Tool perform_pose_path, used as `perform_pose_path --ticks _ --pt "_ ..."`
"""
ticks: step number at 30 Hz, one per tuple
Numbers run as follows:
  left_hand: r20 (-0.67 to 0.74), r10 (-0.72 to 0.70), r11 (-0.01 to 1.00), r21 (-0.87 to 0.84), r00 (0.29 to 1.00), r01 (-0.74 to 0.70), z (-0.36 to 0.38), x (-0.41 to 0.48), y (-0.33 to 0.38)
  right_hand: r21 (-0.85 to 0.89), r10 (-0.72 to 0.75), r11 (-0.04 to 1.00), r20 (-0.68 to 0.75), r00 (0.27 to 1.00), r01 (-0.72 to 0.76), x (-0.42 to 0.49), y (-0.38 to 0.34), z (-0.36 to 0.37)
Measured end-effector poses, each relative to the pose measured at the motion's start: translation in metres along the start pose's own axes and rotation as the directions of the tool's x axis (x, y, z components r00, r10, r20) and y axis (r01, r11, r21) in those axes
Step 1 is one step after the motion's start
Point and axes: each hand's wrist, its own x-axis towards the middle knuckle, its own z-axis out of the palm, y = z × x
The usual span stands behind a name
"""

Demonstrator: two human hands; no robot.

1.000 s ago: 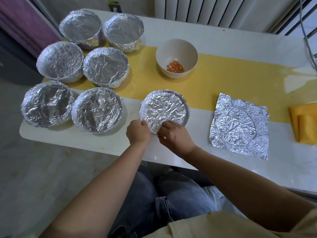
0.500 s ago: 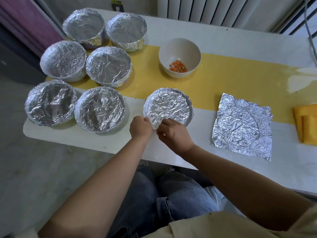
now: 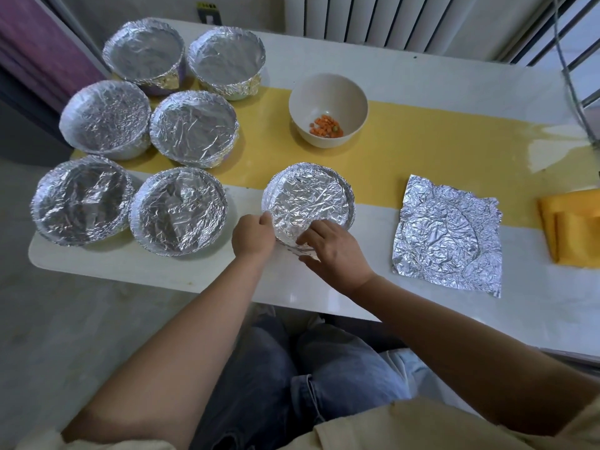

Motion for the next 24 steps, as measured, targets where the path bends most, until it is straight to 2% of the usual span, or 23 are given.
perform_pose_path --ticks 3,7,10,13,19,22,24 --pt "0.014 -0.046 0.998 -0.034 0.999 0.047 -0.004 -0.006 0.003 -0.037 0.002 0.999 -0.024 1.000 -0.002 -0.006 0.010 -0.002" --pt "0.060 -0.224 0.965 -0.125 0.973 0.230 0.011 -0.026 -0.008 -0.064 0.003 0.998 -0.068 0.998 -0.007 -0.005 0.010 0.003" --pt "0.147 -0.200 0.936 -0.265 0.969 0.234 0.027 -0.030 -0.016 -0.077 -0.020 0.997 -0.069 0.997 0.014 -0.005 0.009 0.002" --pt "0.165 -0.183 0.931 -0.289 0.969 0.225 0.039 -0.018 -0.020 -0.072 -0.028 0.997 -0.066 0.997 0.023 -0.004 0.007 0.002" --pt "0.242 -0.240 0.891 -0.329 0.940 0.312 0.019 -0.028 0.004 -0.054 0.005 0.999 -0.056 0.998 -0.008 0.000 0.001 0.004" --pt "0.356 -0.271 0.826 -0.392 0.895 0.405 0.020 -0.036 0.009 -0.055 0.012 0.998 -0.057 0.998 -0.015 0.000 0.001 0.006" --pt "0.373 -0.293 0.785 -0.432 0.881 0.444 0.023 -0.034 0.008 -0.045 0.022 0.999 -0.063 0.998 -0.025 0.001 0.000 0.007"
